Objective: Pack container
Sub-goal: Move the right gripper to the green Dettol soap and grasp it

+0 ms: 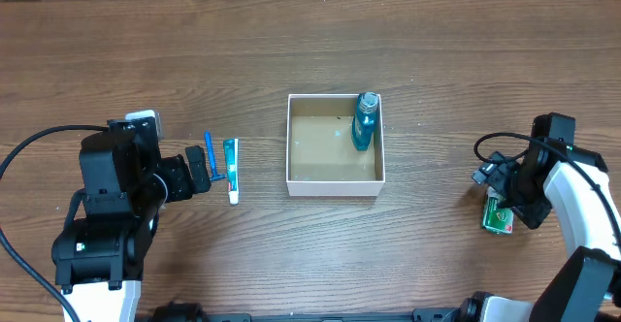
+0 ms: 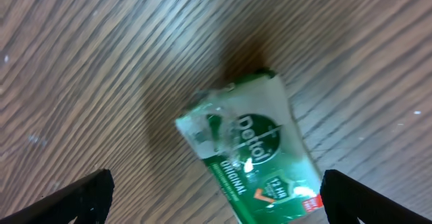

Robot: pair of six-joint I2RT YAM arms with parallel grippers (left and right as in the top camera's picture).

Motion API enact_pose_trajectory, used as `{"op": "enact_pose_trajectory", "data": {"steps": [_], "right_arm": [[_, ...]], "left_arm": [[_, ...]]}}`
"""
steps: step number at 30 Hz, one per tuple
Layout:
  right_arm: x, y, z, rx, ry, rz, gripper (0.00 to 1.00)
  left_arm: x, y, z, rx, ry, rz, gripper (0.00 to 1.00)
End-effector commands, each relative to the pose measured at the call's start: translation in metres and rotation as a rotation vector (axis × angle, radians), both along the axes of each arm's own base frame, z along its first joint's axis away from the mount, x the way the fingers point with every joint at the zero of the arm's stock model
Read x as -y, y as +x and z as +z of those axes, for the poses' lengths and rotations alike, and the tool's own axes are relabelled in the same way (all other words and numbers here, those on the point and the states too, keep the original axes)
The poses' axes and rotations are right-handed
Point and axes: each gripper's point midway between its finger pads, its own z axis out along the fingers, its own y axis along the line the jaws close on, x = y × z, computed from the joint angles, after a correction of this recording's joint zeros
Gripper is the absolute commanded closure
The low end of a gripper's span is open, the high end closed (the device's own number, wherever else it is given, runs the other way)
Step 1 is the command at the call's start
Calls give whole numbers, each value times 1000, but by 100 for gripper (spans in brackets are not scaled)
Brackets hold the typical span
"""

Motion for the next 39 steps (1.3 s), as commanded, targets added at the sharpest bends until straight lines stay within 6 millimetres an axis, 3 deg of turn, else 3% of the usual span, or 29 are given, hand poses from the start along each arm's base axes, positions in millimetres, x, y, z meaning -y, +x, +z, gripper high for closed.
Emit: {"op": "enact_pose_trajectory", "data": {"steps": [1,5,9,16,22,24,28,34,36,39], "right_arm": [[-5,-6,-15,-49,49,20,0],[18,-24,-20,-137,-39,-42,0],[23,-31,-20,-154,-30,-71,0],[20,-36,-23,-173,-16,-8,0],[2,-40,-49,-131,58,46,1],[2,-40,-49,-131,58,46,5],[-2,-35,-47,-110,81,39,32],[2,-25,-45,-80,67,40,41],[5,-19,-42,-60,59,41,48],[8,-11,-42,-26,43,41,49]], "left_arm": [[-1,2,11,27,7,7,0],[-1,1,11,24,13,2,0],[-1,0,9,15,13,2,0],[-1,-1,8,8,12,2,0],[-1,-1,8,9,12,2,0],[-1,-1,8,9,12,2,0],[-1,-1,8,9,12,2,0],[-1,-1,8,9,12,2,0],[-1,-1,8,9,12,2,0],[-1,-1,8,9,11,2,0]]}}
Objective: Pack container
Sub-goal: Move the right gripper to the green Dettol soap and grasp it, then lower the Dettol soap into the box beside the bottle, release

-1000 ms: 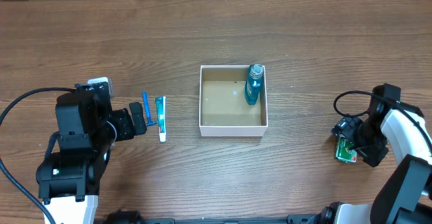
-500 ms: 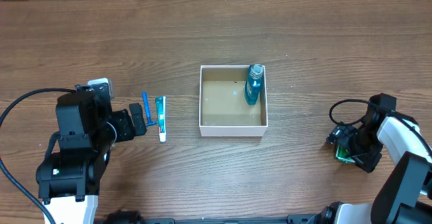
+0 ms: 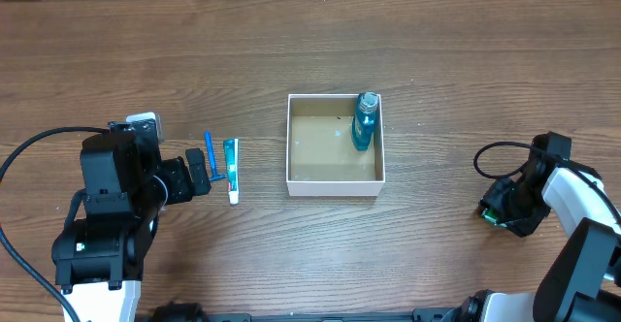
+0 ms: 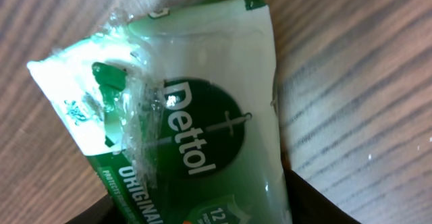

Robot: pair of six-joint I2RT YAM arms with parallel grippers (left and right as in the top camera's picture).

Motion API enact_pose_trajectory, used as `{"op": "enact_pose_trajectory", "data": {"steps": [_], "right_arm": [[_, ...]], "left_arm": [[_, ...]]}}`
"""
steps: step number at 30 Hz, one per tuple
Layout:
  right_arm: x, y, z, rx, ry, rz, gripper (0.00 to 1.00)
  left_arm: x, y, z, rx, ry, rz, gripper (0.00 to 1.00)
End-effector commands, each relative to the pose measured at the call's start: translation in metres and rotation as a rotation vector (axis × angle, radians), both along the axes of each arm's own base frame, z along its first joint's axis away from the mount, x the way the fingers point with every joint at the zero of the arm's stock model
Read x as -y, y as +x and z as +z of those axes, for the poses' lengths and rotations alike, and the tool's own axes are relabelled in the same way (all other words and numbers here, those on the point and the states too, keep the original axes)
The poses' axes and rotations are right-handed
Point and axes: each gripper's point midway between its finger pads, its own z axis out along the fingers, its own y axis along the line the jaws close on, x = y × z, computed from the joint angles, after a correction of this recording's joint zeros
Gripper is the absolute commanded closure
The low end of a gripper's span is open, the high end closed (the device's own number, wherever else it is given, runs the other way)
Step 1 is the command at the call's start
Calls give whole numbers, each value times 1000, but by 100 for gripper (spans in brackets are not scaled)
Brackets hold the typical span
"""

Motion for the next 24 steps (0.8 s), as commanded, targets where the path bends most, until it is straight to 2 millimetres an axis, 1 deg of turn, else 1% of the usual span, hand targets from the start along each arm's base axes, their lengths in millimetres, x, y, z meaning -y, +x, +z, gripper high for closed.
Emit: {"op": "enact_pose_trajectory", "data": {"steps": [1,2,5,6,7,8,10,12,14,16,18,20,21,22,24], "right_arm": [[2,18,2,69,6,1,51],[3,20,2,78,2,1,52],[6,27,3,107,-11,2,69],[7,31,4,118,-15,2,84],[8,33,6,125,-19,3,94],[10,38,11,137,-23,3,96],[15,50,23,167,-37,6,96],[21,65,47,216,-58,15,96],[18,81,76,268,-87,91,96],[5,98,112,336,-113,186,96],[-16,112,148,411,-139,302,96],[-51,122,191,512,-170,454,96],[-63,124,205,550,-178,492,96],[-82,124,227,610,-190,544,96],[-112,122,253,693,-197,651,96]], "left_arm": [[0,3,12,31,7,-2,0],[0,3,12,31,8,-2,0],[0,3,12,31,7,-2,0],[0,3,12,31,8,-2,0],[0,3,12,31,8,-2,0],[0,3,12,33,8,-2,0],[0,3,12,34,8,-2,0],[0,3,12,34,8,-2,0],[0,3,12,35,8,-2,0],[0,3,12,35,8,-2,0],[0,4,13,38,8,-2,0],[0,4,13,38,8,-2,0],[0,4,13,37,8,-2,0],[0,4,13,37,8,-2,0],[0,4,13,37,8,-2,0]]}}
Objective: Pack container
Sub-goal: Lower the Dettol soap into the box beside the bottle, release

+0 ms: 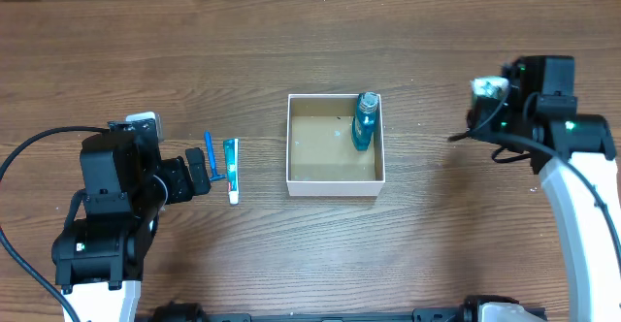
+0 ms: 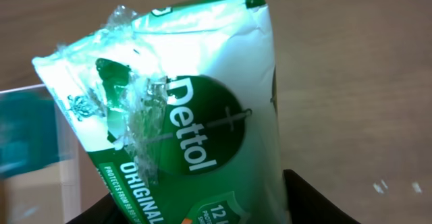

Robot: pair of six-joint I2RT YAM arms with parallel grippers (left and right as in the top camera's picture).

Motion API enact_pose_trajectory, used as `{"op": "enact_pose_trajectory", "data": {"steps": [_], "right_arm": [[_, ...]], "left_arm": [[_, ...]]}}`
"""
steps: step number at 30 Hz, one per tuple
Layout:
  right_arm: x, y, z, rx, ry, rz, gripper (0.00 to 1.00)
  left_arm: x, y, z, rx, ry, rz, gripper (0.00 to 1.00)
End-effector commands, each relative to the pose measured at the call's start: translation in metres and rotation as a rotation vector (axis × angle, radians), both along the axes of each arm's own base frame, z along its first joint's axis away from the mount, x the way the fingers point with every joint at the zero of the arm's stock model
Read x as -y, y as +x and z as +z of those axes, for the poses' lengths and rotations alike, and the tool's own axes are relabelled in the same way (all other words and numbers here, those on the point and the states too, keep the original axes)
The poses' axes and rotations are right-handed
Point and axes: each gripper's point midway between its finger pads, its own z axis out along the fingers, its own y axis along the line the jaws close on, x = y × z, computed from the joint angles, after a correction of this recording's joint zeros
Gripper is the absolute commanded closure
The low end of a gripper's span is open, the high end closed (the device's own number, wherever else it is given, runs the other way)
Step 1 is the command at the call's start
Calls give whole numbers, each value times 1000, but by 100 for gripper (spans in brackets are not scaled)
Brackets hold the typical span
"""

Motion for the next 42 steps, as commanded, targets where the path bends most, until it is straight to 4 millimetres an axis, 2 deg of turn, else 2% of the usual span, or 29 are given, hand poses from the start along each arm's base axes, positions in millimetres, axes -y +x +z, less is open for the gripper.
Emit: {"op": "enact_pose_trajectory", "data": {"steps": [1,4,6,8,10,11,12,13,14,16,18,20,21,25,29,31,33,34,39,40,42], "right_arm": [[-42,-3,57,171,-50,179,96],[-108,-24,69,227,-111,482,96],[-132,-31,68,234,-142,573,96],[-170,-44,59,227,-184,739,96],[-193,-47,37,166,-201,810,96],[-198,-45,26,134,-207,823,96],[-208,-38,-1,65,-221,842,96],[-214,-33,-13,43,-225,849,96],[-223,-27,-24,35,-226,857,96],[-238,-15,-31,59,-201,824,96],[-248,6,-33,89,-79,595,96],[-251,11,-42,56,2,469,96],[-250,12,-53,26,10,421,96],[-251,13,-111,-105,-39,395,96],[-254,17,-131,-128,-50,395,93],[-255,18,-135,-130,-51,395,78],[-257,21,-133,-118,-45,395,51],[-257,21,-133,-116,-44,396,41],[-258,22,-132,-109,-46,397,16],[-258,22,-130,-107,-45,397,16],[-262,22,-110,-73,-32,403,17]], "left_arm": [[0,3,12,33,8,-2,0],[0,3,12,33,8,-2,0],[0,3,12,33,8,-2,0],[0,3,12,33,8,-2,0],[0,3,12,33,7,-2,0],[0,3,12,31,7,-2,0],[0,2,11,27,7,-2,0],[0,2,11,26,7,-2,0],[0,2,11,26,7,-2,0],[0,2,11,26,7,-2,0],[0,2,11,25,7,-2,0],[1,2,11,25,6,-2,0],[1,2,11,25,6,-2,0],[1,1,10,21,1,3,0],[1,1,10,22,1,3,0],[1,1,10,21,1,3,0],[1,1,10,22,1,3,0],[1,1,10,22,1,3,0],[1,1,10,22,1,3,0],[1,1,10,22,1,3,0],[1,1,10,22,2,3,0]]}}
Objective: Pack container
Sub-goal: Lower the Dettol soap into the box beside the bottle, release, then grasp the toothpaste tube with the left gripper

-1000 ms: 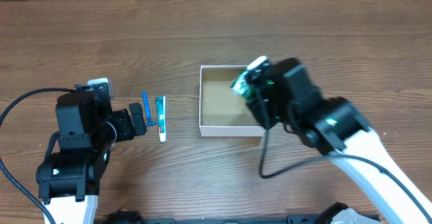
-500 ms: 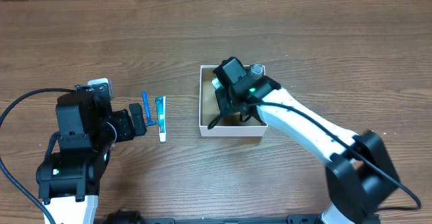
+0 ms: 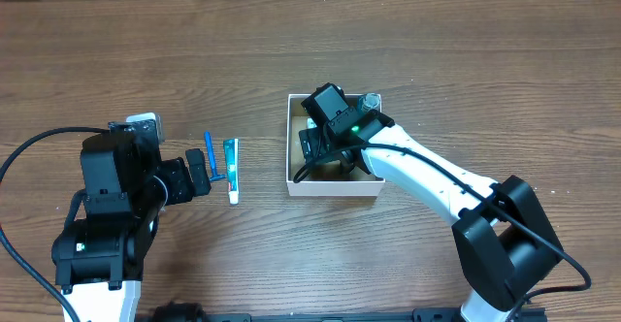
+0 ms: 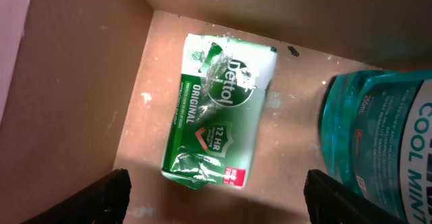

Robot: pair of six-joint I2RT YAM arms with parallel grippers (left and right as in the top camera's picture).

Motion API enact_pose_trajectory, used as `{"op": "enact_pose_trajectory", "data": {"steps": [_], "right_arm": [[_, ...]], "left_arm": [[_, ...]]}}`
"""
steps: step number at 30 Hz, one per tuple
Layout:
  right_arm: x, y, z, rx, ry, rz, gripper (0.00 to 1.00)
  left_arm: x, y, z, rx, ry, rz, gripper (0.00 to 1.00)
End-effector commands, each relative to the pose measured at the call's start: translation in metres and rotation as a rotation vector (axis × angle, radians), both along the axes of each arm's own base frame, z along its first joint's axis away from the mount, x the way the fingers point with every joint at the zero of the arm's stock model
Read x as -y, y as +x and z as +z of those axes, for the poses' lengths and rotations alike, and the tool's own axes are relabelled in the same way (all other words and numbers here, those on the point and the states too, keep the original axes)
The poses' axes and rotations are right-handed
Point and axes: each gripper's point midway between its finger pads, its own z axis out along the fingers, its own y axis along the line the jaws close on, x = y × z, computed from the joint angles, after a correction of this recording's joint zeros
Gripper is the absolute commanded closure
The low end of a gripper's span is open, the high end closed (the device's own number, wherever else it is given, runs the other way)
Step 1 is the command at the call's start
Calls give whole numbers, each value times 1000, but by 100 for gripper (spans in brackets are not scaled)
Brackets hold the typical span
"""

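Observation:
The white box (image 3: pixel 291 147) stands mid-table. In the right wrist view a green Dettol soap pack (image 4: pixel 217 109) lies flat on the box floor, beside a blue mouthwash bottle (image 4: pixel 385 143) whose cap (image 3: pixel 370 100) shows from overhead. My right gripper (image 4: pixel 216 214) hangs open over the pack, inside the box, with nothing between its fingers (image 4: pixel 101 200). A toothpaste tube (image 3: pixel 231 170) and a blue toothbrush (image 3: pixel 211 157) lie left of the box. My left gripper (image 3: pixel 201 172) sits just left of them; its jaws look parted and empty.
The right arm (image 3: pixel 437 181) reaches across the box from the lower right and hides most of its inside from overhead. A small white object (image 3: pixel 144 121) lies at the far left by the left arm.
My right gripper was up at the table's right side, shut on the soap pack. Now it is over the box, open, and the pack lies on the box floor.
The soap pack lay on the table at the far right with my right gripper open over it. Then the gripper was shut on it there. Then it held the pack raised at the right. Now the pack rests in the box, released. The left arm stayed still.

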Motion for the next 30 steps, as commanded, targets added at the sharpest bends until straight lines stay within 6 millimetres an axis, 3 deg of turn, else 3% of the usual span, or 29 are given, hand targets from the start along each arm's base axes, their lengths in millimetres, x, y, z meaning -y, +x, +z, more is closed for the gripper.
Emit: {"op": "enact_pose_trajectory", "data": {"steps": [1,3,4,5,6,7,8,9,10,12,14,17,20,22,26,30], "right_arm": [[-11,9,43,90,35,4,17],[-21,9,118,258,52,80,18],[-17,8,168,369,64,78,16],[-7,7,203,443,82,46,14],[9,7,235,512,114,0,6],[39,9,262,568,143,-94,0],[70,12,272,577,154,-183,0],[110,14,273,541,174,-304,0],[133,13,267,489,199,-360,0],[193,5,243,331,233,-497,0],[233,-5,226,253,206,-620,0],[285,-41,180,66,130,-796,0],[301,-83,146,-130,161,-873,0],[308,-94,138,-159,157,-869,0],[305,-92,127,-179,199,-845,0],[305,-92,127,-176,198,-842,0]], "left_arm": [[1,3,11,30,2,3,0],[1,3,11,30,2,2,0],[1,3,11,30,2,3,0],[1,3,12,30,2,2,0],[1,3,11,30,-1,0,0],[1,3,12,31,-1,0,0],[1,3,12,31,-1,0,0],[3,3,12,31,-9,-9,0],[4,3,12,32,-13,-13,0],[7,1,12,25,-15,-21,0],[19,-2,14,17,-14,-62,0],[43,-10,14,-52,8,-87,0],[70,-9,11,-187,-18,-104,0],[80,-1,5,-248,-43,-117,0],[97,31,-40,-384,-70,-105,0],[95,45,-102,-581,-67,-67,0]]}}
